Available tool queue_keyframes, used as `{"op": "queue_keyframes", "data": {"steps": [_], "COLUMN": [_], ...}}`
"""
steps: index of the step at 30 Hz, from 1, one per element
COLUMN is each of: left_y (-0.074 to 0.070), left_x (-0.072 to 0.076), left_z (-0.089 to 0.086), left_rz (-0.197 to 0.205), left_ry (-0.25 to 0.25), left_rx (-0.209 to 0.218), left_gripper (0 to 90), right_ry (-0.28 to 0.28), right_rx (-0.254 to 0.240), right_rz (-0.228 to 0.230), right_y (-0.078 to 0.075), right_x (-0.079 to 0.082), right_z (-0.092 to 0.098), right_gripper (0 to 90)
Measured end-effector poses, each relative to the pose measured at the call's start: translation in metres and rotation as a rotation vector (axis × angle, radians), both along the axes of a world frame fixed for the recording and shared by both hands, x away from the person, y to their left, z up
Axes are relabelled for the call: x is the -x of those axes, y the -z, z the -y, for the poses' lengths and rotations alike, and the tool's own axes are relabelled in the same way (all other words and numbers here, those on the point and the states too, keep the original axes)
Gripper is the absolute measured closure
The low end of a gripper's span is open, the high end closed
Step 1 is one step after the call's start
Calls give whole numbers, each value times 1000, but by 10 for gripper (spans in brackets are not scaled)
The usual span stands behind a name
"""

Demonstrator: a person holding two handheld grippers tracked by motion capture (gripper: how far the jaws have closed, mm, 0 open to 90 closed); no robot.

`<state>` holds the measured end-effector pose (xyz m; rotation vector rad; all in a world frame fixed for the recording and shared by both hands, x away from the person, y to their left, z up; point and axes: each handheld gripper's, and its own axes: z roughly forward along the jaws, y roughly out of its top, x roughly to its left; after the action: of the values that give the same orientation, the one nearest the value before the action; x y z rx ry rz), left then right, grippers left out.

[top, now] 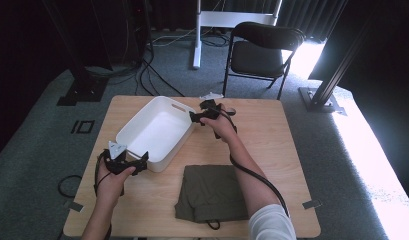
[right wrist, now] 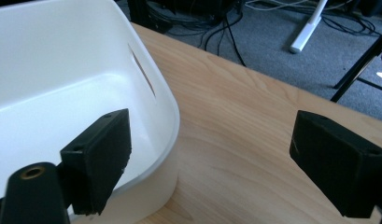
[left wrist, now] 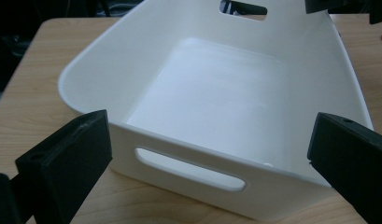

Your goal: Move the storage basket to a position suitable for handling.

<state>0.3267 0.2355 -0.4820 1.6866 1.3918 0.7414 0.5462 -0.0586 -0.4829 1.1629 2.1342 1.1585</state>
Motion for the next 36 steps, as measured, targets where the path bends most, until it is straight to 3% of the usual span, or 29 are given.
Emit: {"op": "queue_keyframes", "data": {"steps": [4, 8, 10, 15, 21, 29, 36], "left_y": [6, 10, 13, 18, 20, 20, 21], "left_x": [-4, -7, -9, -14, -17, -22, -25], "left_z": [1, 2, 1, -1, -1, -4, -4], "left_rz": [-11, -23, -7, -3, 25, 20, 14], "left_ry": [-9, -15, -26, -51, -76, -95, -103], "left_rx": [-5, -15, -23, 15, -15, -4, -2], "left_gripper": [11, 11, 11, 11, 11, 11, 11], "right_ry": [12, 3, 1, -7, -6, -10, -22], "right_rx": [2, 46, 54, 61, 37, 55, 38], "right_rz": [-3, 21, 26, 27, 28, 44, 37], "right_y": [5, 3, 2, 1, 3, 3, 5], "right_x": [0, 2, 4, 9, 17, 35, 48], "right_z": [0, 0, 2, 9, 18, 38, 52], "right_gripper": [124, 124, 124, 124, 123, 123, 123]}}
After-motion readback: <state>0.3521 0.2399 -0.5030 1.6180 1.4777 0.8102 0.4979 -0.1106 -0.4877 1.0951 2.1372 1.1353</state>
